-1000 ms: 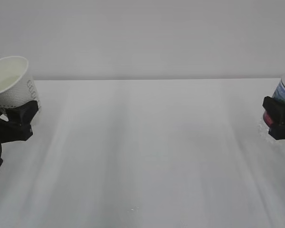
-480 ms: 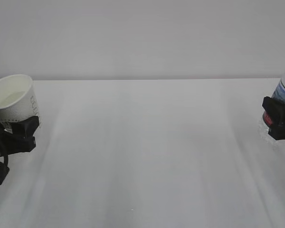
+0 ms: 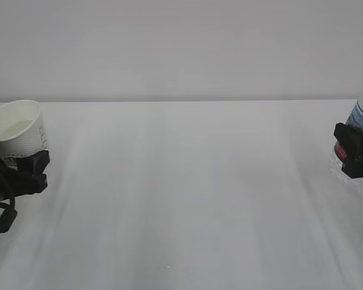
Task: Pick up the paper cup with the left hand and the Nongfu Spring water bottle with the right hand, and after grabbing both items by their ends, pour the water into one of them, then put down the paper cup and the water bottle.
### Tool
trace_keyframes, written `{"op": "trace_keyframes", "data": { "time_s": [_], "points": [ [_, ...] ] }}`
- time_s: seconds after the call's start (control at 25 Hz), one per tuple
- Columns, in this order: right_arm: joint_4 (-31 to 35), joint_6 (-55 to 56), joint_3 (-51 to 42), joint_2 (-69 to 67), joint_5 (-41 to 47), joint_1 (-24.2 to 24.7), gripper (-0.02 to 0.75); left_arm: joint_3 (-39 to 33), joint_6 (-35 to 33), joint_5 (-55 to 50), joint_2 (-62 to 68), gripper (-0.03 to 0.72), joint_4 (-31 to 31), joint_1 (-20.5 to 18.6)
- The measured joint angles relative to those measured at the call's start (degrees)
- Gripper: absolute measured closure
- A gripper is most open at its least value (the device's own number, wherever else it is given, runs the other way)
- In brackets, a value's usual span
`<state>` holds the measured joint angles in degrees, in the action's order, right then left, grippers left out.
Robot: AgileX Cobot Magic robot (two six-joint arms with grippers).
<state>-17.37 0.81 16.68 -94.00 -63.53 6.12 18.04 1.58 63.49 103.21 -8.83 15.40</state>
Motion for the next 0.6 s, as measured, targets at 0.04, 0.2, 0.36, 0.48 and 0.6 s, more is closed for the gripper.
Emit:
{"op": "trace_keyframes", "data": {
  "time_s": [0.04,0.2,0.36,0.48,0.6],
  "points": [
    [0.0,0.0,0.0,0.0,0.0,0.0,0.297,0.2,0.0,0.0,0.1,0.198,0.0,0.0],
    [0.0,0.0,0.0,0.0,0.0,0.0,0.297,1.3,0.0,0.1,0.8,0.199,0.0,0.0],
    [0.0,0.0,0.0,0.0,0.0,0.0,0.297,2.7,0.0,0.1,3.4,0.199,0.0,0.0],
    [-0.1,0.0,0.0,0.0,0.0,0.0,0.297,3.8,0.0,0.0,5.2,0.199,0.0,0.0],
    [-0.2,0.0,0.0,0.0,0.0,0.0,0.297,5.1,0.0,0.0,6.2,0.199,0.0,0.0]
  ]
}}
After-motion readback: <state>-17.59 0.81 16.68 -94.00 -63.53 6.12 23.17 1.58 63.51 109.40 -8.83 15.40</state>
